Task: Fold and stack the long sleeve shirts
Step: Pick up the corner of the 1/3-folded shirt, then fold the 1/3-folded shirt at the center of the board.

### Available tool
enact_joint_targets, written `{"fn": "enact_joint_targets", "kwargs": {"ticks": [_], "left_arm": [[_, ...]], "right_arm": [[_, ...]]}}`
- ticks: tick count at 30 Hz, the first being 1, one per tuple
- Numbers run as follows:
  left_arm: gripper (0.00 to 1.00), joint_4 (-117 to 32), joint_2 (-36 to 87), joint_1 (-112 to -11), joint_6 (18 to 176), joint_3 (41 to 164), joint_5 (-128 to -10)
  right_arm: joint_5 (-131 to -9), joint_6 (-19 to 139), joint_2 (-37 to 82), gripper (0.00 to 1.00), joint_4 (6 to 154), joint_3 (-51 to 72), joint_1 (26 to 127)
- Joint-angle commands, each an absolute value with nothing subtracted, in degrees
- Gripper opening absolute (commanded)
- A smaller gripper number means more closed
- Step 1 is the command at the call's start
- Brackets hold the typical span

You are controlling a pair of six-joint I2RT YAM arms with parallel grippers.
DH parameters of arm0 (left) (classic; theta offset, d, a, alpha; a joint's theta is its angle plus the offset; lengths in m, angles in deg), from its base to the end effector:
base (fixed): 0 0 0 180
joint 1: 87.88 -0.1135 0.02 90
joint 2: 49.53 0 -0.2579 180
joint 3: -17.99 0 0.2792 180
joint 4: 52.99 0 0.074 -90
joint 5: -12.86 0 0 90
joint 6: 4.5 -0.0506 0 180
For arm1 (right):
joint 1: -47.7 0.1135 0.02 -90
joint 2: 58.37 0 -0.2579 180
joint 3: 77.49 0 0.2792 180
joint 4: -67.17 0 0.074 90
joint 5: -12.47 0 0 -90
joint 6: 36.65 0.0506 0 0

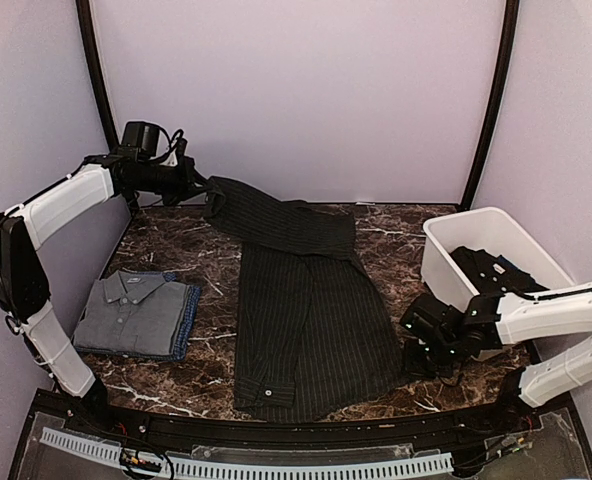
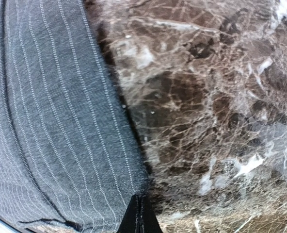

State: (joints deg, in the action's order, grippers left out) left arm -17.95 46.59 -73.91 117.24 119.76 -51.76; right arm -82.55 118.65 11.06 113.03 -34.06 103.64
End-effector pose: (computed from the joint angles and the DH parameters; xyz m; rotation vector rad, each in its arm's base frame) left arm 0.4117 -0.1248 0.3387 -0.0525 2.1687 -0.9345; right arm 0.1264 0.1790 0.1143 0.2561 2.8799 0.3400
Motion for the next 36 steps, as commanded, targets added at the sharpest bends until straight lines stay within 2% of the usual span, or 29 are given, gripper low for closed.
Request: {"fn": "enact_joint_targets", "kwargs": {"ticks": [1, 9, 17, 24, 36], "left_arm": [[0.0, -19.13, 45.88, -74.26, 116.99, 123.69, -50.73], [0.0, -17.02, 45.87, -74.65, 114.89, 131.4, -54.37], [0.0, -12.28, 45.91, -79.06, 112.68, 134.81, -58.9], [0.0, -11.18, 47.81, -83.0, 112.03, 135.52, -58.05], [0.0, -14.8, 50.2, -83.14, 113.08, 140.66, -54.75]], "right_arm": [[-83.87, 118.91, 9.56, 0.0, 113.28, -32.2, 105.35], [-86.54, 113.73, 13.31, 0.0, 115.81, -22.0, 112.56], [-78.75, 104.77, 25.36, 0.0, 108.37, -14.24, 117.33], [-72.83, 100.69, 34.81, 0.0, 103.06, -10.41, 117.57], [-72.64, 98.61, 35.27, 0.0, 104.22, -6.16, 117.59]]}}
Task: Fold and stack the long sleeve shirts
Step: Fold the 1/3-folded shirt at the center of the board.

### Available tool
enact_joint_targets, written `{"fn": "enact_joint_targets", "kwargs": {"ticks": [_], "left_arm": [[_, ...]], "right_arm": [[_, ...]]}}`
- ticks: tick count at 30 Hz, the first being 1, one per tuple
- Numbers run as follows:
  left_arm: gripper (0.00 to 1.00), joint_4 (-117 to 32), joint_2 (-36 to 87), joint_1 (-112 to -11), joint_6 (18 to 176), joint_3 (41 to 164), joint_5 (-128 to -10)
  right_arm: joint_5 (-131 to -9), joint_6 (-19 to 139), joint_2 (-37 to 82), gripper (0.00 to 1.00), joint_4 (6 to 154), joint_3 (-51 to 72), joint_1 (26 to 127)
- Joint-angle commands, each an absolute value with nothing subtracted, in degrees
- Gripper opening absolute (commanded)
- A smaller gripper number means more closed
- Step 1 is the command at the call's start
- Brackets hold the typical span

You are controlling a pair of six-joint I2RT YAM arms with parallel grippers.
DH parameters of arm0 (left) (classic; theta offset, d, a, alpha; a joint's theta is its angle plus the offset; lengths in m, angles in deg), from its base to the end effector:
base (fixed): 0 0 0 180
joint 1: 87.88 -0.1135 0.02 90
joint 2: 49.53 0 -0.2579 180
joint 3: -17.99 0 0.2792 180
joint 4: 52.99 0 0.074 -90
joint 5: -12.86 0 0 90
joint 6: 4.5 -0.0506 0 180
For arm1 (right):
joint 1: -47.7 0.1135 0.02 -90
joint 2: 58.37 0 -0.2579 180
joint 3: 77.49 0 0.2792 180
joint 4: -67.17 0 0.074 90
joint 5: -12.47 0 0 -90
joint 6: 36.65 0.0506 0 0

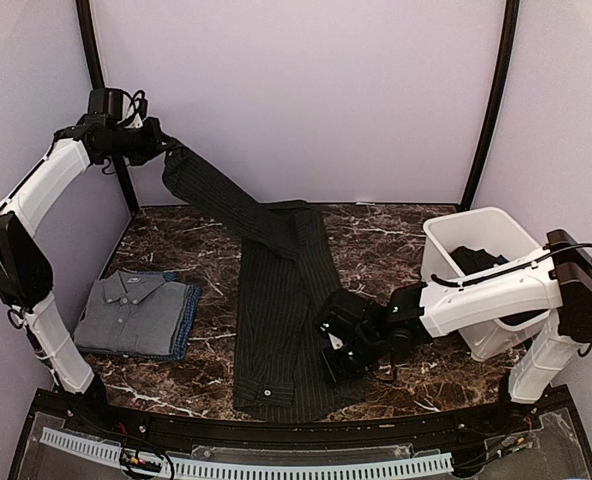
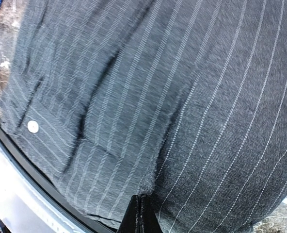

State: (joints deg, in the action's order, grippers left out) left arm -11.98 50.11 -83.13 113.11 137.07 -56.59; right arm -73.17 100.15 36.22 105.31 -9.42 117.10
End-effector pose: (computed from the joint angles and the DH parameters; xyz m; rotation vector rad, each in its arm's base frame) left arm 0.4364 -0.0541 0.4161 -0.1529 1.9853 -0.7185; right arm 0.1173 0.3231 0.1334 -0.5943 2.8474 0.6136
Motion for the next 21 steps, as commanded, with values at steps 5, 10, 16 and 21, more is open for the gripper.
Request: {"fn": "enact_joint_targets", "kwargs": {"ticks": [5, 10, 16, 21], "left_arm": [[0.0, -15.74, 51.32, -83.14, 113.59, 142.51, -54.21], [0.0, -17.08, 51.28, -83.09, 113.93, 143.72, -53.89], [0.0, -18.31, 51.99, -83.02, 114.27, 144.33, -52.05], [0.0, -19.15, 52.03, -83.03, 114.76, 144.84, -51.53]], "right_arm": [[-71.23, 97.74, 36.96, 0.0, 103.07, -4.28, 117.57], [-69.66, 98.11, 38.1, 0.0, 100.45, -4.3, 117.58], [-68.13, 98.33, 40.76, 0.0, 98.29, -4.82, 117.55], [-65.88, 99.56, 41.87, 0.0, 94.68, -6.29, 117.15]]}}
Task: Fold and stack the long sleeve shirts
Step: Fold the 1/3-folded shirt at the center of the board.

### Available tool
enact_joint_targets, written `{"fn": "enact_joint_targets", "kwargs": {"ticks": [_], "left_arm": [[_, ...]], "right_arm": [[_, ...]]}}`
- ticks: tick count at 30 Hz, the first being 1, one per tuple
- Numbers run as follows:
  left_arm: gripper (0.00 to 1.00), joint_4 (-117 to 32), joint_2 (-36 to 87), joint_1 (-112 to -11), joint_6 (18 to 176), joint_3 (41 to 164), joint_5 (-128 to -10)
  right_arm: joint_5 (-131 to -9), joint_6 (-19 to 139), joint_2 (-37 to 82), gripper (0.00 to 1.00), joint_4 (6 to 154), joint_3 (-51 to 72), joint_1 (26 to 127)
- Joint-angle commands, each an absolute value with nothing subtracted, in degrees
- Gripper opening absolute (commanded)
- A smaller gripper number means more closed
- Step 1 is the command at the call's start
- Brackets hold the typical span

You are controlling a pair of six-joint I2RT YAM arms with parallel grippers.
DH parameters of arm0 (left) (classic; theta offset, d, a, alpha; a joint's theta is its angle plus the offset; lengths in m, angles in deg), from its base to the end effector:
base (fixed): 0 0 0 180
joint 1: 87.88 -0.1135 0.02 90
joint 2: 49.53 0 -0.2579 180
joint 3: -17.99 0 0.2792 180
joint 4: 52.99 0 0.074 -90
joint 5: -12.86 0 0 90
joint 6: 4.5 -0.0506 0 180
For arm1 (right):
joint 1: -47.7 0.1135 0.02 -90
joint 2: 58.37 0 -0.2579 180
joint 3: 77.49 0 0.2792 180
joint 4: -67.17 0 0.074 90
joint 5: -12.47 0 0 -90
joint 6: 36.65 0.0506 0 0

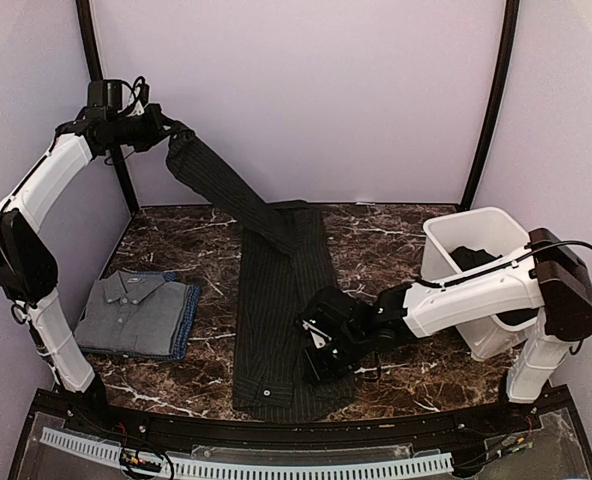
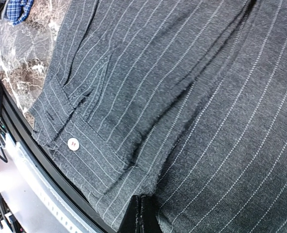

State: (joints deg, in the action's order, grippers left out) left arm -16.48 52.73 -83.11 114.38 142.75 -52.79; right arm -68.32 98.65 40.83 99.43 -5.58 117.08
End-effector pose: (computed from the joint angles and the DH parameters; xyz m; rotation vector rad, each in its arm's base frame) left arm 0.4459 -0.0581 0.4433 -0.0811 1.8649 -0.7963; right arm 0.1235 0.3512 0.1332 -0.6633 2.8069 0.7860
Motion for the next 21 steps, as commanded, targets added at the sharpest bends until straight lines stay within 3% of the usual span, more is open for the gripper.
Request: {"fn": "enact_joint_targets", "kwargs": {"ticks": [1, 9, 16, 21], "left_arm": [[0.0, -19.12, 52.1, -83.04, 114.76, 144.81, -51.54], [0.0, -20.02, 51.87, -82.96, 115.26, 139.8, -49.79], [0.0, -20.09, 51.64, -82.95, 114.82, 138.37, -50.26], [0.0, -19.84, 51.89, -82.96, 114.64, 138.27, -50.89]], "right_arm": [[-65.7, 99.73, 42.12, 0.0, 94.45, -6.24, 116.99], [-64.43, 100.67, 42.82, 0.0, 93.18, -5.81, 115.94], [-65.58, 97.92, 38.89, 0.33, 95.63, -3.71, 116.08], [-71.48, 96.99, 33.94, 0.4, 101.71, -3.38, 114.65]]}}
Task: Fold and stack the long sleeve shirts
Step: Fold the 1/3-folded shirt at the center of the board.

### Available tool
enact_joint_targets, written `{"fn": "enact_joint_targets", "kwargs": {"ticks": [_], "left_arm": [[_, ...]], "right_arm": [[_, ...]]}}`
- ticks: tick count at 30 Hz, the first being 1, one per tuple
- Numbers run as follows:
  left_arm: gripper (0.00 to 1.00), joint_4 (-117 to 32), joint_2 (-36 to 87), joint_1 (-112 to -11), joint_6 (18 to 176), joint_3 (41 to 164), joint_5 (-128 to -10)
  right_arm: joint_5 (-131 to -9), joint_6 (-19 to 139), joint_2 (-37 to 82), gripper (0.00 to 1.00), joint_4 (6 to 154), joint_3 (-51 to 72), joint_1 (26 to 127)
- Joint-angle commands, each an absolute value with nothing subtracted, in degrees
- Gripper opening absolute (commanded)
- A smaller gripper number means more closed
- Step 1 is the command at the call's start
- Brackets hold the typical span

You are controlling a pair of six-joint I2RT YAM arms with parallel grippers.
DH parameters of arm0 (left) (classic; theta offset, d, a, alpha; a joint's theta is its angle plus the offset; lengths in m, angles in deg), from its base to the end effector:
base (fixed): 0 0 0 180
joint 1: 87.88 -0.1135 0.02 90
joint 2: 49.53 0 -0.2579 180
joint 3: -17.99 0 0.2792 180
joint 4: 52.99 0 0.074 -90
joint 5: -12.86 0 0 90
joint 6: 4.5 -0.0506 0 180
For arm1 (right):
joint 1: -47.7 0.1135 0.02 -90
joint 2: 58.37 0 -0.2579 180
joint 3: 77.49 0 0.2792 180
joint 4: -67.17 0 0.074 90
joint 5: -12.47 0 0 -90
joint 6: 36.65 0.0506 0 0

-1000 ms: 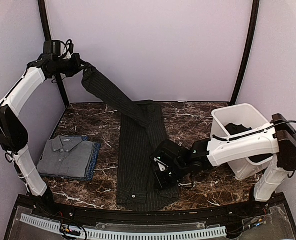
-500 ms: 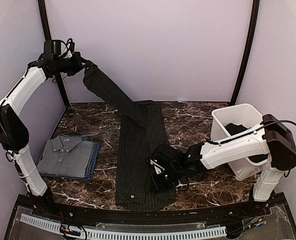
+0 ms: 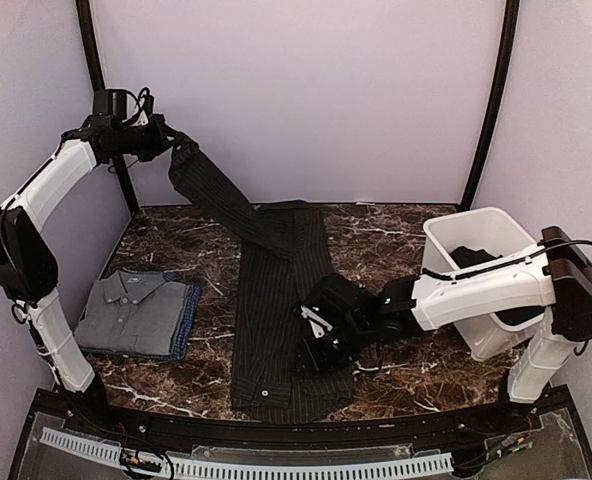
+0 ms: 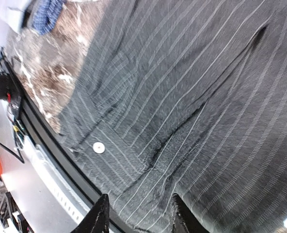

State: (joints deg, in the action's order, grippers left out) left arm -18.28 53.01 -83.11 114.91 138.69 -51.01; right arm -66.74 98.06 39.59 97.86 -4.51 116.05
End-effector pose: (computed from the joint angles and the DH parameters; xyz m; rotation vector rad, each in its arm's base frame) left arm 0.4523 -0.0601 0.4182 -0.0834 1.9115 -0.8315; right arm 0.1309 0.3554 0.1489 -0.6612 2.7562 0.8776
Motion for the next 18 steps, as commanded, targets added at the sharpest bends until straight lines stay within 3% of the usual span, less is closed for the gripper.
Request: {"fn": "enact_joint_targets", "kwargs": {"ticks": [1, 4, 10, 18], "left_arm": [[0.0, -19.77, 51.94, -82.96, 114.65, 138.2, -51.0], [0.0, -19.94, 52.06, -82.91, 114.75, 138.12, -50.92], [0.0, -20.29, 52.59, -82.92, 115.07, 138.46, -50.76], [0.0, -20.24, 53.4, -82.96, 114.94, 138.84, -50.86]], "right_arm": [[-72.57, 97.36, 32.49, 0.4, 102.16, -4.45, 113.94], [-76.23, 98.54, 29.03, 0.37, 103.17, -8.34, 111.69], [-74.2, 100.02, 30.23, 0.21, 101.14, -13.83, 110.65], [-74.63, 103.4, 28.63, 0.24, 102.95, -17.8, 117.07]]}}
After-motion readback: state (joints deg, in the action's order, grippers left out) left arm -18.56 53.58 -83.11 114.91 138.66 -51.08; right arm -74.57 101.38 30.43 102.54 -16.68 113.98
